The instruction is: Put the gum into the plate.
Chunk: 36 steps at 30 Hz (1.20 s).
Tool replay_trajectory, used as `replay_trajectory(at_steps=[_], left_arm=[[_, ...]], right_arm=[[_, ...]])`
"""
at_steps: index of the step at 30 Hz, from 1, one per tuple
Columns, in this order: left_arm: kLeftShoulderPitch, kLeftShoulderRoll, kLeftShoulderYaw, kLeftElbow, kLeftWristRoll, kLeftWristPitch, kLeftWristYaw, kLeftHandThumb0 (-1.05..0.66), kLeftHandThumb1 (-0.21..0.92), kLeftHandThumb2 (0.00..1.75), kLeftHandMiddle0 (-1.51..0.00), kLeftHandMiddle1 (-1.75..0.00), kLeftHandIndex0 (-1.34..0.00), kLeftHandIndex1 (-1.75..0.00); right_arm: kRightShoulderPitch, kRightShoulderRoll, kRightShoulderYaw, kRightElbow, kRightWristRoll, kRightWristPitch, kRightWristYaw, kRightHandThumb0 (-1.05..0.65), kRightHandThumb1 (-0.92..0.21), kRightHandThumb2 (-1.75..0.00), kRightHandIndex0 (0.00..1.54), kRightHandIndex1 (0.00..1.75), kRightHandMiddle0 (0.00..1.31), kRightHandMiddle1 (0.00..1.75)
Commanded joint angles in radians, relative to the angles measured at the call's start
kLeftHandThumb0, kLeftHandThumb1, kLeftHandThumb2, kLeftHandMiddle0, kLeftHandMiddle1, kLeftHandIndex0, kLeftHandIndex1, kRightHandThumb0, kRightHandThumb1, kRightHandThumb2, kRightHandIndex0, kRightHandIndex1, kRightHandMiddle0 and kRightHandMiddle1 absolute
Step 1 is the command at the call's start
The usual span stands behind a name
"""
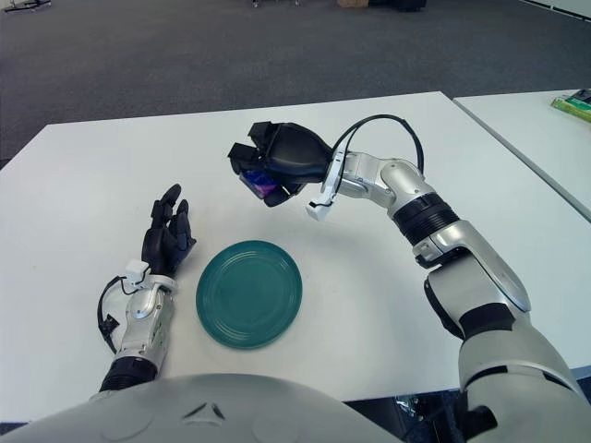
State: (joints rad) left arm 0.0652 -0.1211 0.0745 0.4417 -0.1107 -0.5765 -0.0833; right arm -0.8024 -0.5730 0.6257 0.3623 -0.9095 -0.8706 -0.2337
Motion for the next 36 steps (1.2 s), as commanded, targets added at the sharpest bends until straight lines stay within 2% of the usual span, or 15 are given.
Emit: replay_trajectory(at_steps=[1, 8, 13, 25, 33, 36], left_arm=[[0.112, -0.04, -0.001, 0.083, -0.03, -0.016, -0.017, -0.79, 0.92, 0.74, -0.3, -0.02, 0.0, -0.66], [0.114, -0.032, 0.002, 0.089, -0.036, -0.017, -0.034, -0.79, 0.92, 0.77, -0.28, -0.01, 0.0, -0.6], [0.11, -0.027, 0.005, 0.102, -0.025, -0.025, -0.032, -0.78, 0.92, 0.77, -0.25, 0.0, 0.0, -0.55], [0.103, -0.014, 0.001, 0.141, 0.066, -0.102, 0.027, -0.85, 0.92, 0.81, -0.19, 0.0, 0.0, -0.47], [0.087, -0.045, 0.024, 0.14, -0.043, -0.031, -0.034, -0.84, 0.92, 0.91, -0.21, -0.01, 0.0, -0.45], [0.082, -0.049, 0.032, 0.143, -0.076, -0.01, -0.053, -0.81, 0.92, 0.95, -0.22, -0.01, 0.0, -0.45]], right_arm=[[0.012, 0.0, 0.0, -0.068, -0.033, -0.02, 0.043, -0.46, -0.39, -1.22, 1.21, 1.75, 0.55, 1.75], [0.021, -0.002, 0.021, -0.118, -0.086, -0.105, 0.082, -0.46, -0.4, -1.21, 1.22, 1.75, 0.55, 1.75], [0.024, 0.019, 0.051, -0.114, -0.148, -0.147, 0.066, -0.44, -0.46, -1.13, 1.19, 1.75, 0.5, 1.75], [0.046, 0.053, 0.08, -0.108, -0.069, -0.205, 0.227, -0.41, -0.57, -1.0, 1.09, 1.75, 0.42, 1.75], [0.101, 0.084, 0.11, -0.099, -0.113, -0.223, 0.231, -0.39, -0.63, -0.91, 1.07, 1.75, 0.37, 1.75], [0.126, 0.087, 0.122, -0.106, -0.104, -0.203, 0.282, -0.4, -0.63, -0.91, 1.1, 1.75, 0.38, 1.74]])
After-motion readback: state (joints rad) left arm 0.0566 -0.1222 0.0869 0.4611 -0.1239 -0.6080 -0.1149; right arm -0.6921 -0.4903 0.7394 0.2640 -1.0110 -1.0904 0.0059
